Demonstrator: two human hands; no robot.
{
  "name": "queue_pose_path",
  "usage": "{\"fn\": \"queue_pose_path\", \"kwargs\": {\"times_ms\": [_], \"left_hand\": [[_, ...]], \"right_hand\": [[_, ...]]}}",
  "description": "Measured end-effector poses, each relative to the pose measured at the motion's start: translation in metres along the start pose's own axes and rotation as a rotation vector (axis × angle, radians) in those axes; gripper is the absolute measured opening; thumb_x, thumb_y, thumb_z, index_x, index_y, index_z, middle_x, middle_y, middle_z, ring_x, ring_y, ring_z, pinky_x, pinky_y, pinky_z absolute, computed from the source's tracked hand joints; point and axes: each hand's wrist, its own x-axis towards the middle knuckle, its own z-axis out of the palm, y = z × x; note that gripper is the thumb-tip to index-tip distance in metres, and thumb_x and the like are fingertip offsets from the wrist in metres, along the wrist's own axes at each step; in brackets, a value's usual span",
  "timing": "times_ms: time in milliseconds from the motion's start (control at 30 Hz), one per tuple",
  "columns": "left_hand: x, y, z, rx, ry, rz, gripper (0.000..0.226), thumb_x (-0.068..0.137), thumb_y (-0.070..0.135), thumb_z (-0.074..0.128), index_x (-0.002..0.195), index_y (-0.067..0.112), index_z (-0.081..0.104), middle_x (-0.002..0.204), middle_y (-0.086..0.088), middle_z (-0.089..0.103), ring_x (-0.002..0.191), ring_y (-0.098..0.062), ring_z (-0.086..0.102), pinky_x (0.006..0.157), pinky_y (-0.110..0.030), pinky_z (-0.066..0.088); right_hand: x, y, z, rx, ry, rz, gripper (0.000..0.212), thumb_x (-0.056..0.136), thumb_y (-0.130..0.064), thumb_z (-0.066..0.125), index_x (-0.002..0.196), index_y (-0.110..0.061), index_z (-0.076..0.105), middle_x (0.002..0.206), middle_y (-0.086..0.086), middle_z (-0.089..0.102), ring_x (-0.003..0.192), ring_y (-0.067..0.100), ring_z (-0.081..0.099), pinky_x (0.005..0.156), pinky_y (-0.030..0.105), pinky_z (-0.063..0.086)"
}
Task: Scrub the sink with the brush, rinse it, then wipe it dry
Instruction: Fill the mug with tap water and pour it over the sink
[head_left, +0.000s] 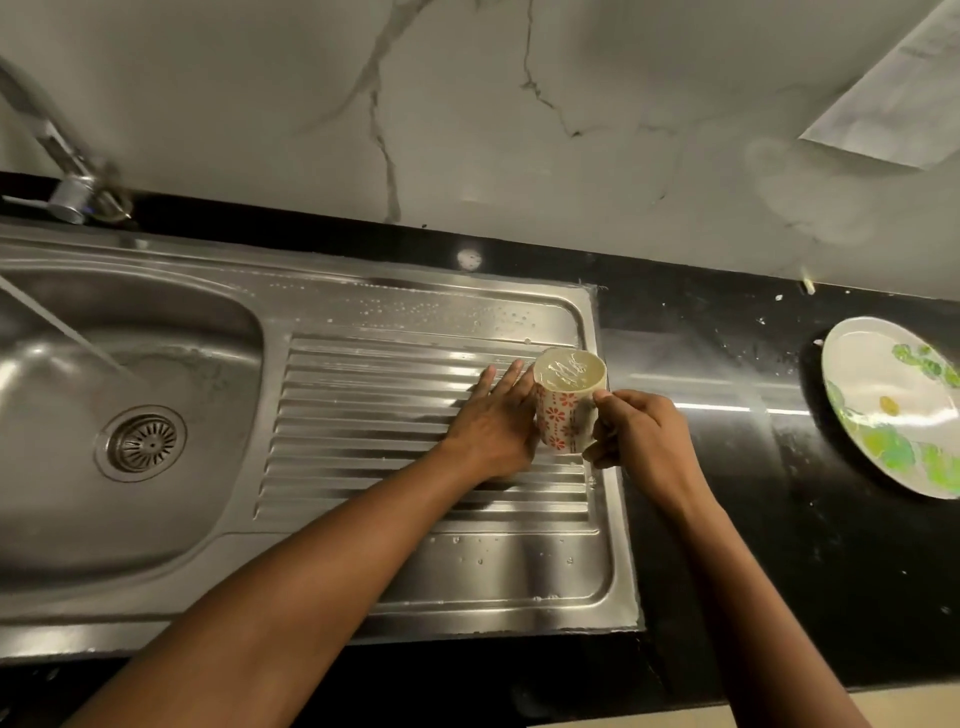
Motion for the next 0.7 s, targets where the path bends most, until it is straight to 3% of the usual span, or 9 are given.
{"fn": "queue_pose_path", "kwargs": {"times_ms": [267, 400, 500, 700], "left_hand": [[0.017, 0.006, 0.005, 0.011, 0.057, -0.017, 0.072, 0.103, 0.042, 0.035, 0.165, 0.019, 0.007, 0.173, -0.009, 0.005, 0.159, -0.028, -0.013, 0.129, -0.056, 0.001], [0.032, 0.013, -0.005, 0.008, 0.054, -0.06, 0.079, 0.101, 0.041, 0.046, 0.165, 0.018, 0.005, 0.173, -0.01, 0.004, 0.16, -0.028, -0.008, 0.129, -0.052, -0.004], [0.044, 0.016, -0.003, 0.042, 0.053, -0.087, 0.08, 0.101, 0.046, 0.042, 0.166, 0.019, 0.005, 0.173, -0.012, 0.005, 0.16, -0.029, -0.008, 0.126, -0.05, -0.009], [0.062, 0.021, 0.0, 0.139, 0.008, -0.108, 0.073, 0.102, 0.048, 0.032, 0.166, 0.021, 0.007, 0.172, -0.014, 0.011, 0.16, -0.033, -0.003, 0.127, -0.058, 0.001]], "right_hand": [[0.015, -0.007, -0.017, -0.088, -0.052, -0.035, 0.037, 0.108, -0.027, 0.052, 0.08, -0.01, 0.069, 0.07, 0.004, 0.068, 0.062, 0.027, 0.071, 0.062, 0.038, 0.059], [0.026, -0.012, -0.024, -0.057, -0.067, -0.025, 0.036, 0.108, -0.026, 0.052, 0.077, -0.015, 0.067, 0.071, 0.007, 0.066, 0.062, 0.028, 0.069, 0.062, 0.038, 0.057], [0.032, -0.014, -0.028, -0.077, -0.057, -0.047, 0.037, 0.109, -0.026, 0.05, 0.076, -0.018, 0.066, 0.074, 0.01, 0.068, 0.063, 0.029, 0.07, 0.06, 0.035, 0.058], [0.052, -0.018, -0.032, -0.141, -0.055, -0.092, 0.043, 0.108, -0.027, 0.05, 0.073, -0.009, 0.065, 0.076, 0.013, 0.07, 0.06, 0.024, 0.07, 0.062, 0.036, 0.058]]}}
